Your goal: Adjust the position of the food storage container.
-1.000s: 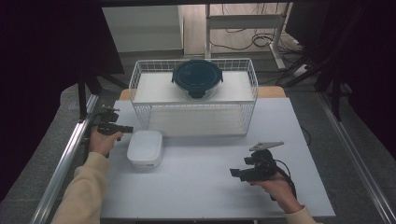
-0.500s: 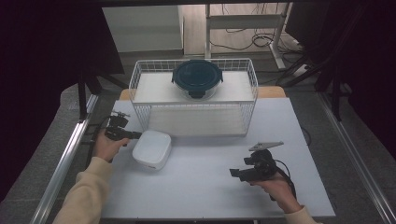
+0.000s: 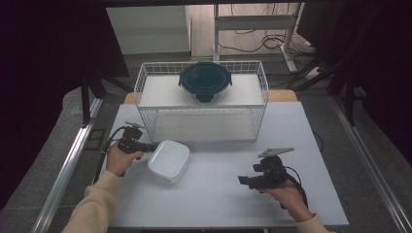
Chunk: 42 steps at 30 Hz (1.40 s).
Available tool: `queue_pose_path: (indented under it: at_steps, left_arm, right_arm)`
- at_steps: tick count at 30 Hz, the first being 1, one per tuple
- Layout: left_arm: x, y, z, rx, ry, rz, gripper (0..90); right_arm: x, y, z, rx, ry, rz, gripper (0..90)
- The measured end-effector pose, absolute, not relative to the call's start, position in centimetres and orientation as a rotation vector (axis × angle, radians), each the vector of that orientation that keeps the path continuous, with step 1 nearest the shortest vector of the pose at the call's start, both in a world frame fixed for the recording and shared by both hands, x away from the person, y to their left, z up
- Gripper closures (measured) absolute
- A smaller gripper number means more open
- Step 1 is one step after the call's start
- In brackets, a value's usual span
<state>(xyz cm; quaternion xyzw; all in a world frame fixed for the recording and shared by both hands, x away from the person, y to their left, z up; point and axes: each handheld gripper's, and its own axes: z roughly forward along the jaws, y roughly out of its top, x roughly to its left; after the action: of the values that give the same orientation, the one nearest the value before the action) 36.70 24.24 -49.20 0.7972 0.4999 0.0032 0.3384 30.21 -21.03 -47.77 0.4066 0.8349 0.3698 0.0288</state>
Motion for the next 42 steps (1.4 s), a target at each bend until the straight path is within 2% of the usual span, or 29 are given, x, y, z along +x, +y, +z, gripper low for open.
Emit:
queue_pose_path:
  at_steps: [22, 30, 35, 38, 42]
  left_arm:
    - [35.6, 18.5, -49.4, 2.116, 1.147, -0.104, 90.0]
    - [35.2, 17.7, -48.8, 2.103, 1.131, -0.076, 90.0]
    - [33.0, 18.3, -45.5, 2.045, 1.097, -0.022, 90.0]
    - [30.4, 16.9, -44.1, 2.076, 1.025, -0.028, 90.0]
    - [27.7, 14.5, -44.1, 2.104, 0.951, -0.079, 90.0]
  right_arm:
    - [30.1, -20.6, -48.0, 1.249, 2.598, 1.131, 18.3]
    - [30.2, -20.9, -47.9, 1.256, 2.587, 1.143, 18.3]
    - [30.3, -21.2, -47.8, 1.265, 2.579, 1.146, 18.3]
    - [30.4, -21.3, -47.9, 1.271, 2.575, 1.146, 18.3]
    - [30.4, -21.3, -47.8, 1.277, 2.569, 1.148, 18.3]
